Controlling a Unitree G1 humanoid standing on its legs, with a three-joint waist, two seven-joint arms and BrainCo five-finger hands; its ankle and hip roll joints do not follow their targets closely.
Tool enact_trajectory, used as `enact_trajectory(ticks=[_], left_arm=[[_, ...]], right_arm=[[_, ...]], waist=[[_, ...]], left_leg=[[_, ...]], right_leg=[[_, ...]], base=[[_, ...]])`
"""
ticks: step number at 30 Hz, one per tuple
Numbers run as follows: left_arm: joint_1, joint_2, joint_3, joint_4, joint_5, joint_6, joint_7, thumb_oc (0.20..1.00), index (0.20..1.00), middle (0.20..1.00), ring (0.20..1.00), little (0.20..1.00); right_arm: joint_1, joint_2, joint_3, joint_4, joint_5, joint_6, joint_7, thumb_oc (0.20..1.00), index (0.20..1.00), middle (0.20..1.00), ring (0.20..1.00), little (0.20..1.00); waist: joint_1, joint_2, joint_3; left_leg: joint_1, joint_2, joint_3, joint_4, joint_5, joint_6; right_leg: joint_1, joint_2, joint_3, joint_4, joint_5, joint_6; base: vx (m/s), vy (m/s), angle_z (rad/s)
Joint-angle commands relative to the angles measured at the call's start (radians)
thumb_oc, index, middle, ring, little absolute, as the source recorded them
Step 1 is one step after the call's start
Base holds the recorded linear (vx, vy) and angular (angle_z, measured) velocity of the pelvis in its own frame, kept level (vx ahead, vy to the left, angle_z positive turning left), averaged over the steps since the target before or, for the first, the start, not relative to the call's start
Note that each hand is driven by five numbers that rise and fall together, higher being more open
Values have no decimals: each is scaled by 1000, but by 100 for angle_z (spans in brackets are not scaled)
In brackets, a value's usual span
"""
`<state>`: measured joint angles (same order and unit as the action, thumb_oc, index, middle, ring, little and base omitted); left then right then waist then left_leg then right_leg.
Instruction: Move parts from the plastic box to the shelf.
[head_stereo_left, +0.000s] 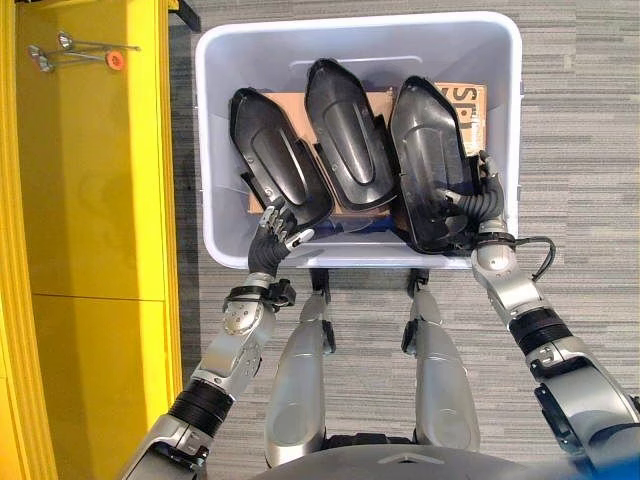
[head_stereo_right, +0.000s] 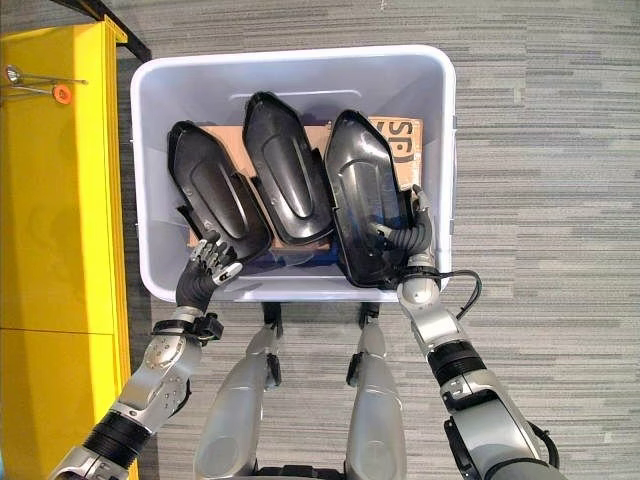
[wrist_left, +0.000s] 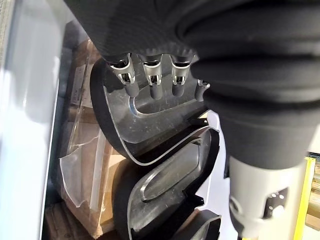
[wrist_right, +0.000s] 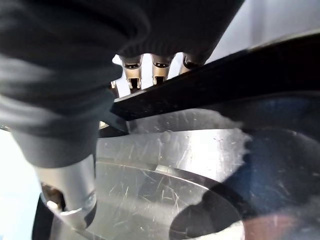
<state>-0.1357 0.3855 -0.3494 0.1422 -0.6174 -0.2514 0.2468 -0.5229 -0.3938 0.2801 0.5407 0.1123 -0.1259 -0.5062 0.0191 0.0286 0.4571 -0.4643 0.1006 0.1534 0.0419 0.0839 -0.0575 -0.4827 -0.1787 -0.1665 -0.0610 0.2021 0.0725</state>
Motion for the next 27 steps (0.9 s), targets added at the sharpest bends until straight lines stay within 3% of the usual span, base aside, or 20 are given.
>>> enact_trajectory(ticks=[1,6,17,26,27], left_arm=[[29,49,14,-69,8,-44,15,1000,1000,1000,1000,1000],[20,42,3,-58,12,-46,26,1000,1000,1000,1000,1000],[17,44,7,-62,15,-52,39,1000,1000,1000,1000,1000],[29,58,12,-78,15,-56,33,1000,1000,1000,1000,1000],[30,60,13,-79,15,-55,32,1000,1000,1000,1000,1000]], right_arm=[[32,23,2,-32,1,0,-20,1000,1000,1000,1000,1000],[55,24,2,-103,-24,-13,-33,1000,1000,1000,1000,1000],[43,20,11,-58,-46,5,-47,1000,1000,1000,1000,1000],[-2,-7,63,83,-194,94,-53,1000,1000,1000,1000,1000],[-11,-7,69,101,-206,106,-51,715,715,715,715,715]], waist=[[8,-3,12],[-1,-9,10],[-1,-10,11],[9,-6,16],[11,-6,17]], left_leg=[[-77,14,-36,98,-36,-31],[-80,16,-37,102,-39,-30],[-87,14,-41,108,-42,-30],[-96,11,-46,110,-41,-30],[-97,11,-46,111,-41,-30]], right_leg=[[32,-83,-1,154,-108,90],[31,-83,-1,154,-107,91],[25,-83,2,157,-108,90],[19,-82,1,161,-107,91],[18,-83,0,161,-107,91]], base=[[0,0,0],[0,0,0],[0,0,0],[0,0,0],[0,0,0]])
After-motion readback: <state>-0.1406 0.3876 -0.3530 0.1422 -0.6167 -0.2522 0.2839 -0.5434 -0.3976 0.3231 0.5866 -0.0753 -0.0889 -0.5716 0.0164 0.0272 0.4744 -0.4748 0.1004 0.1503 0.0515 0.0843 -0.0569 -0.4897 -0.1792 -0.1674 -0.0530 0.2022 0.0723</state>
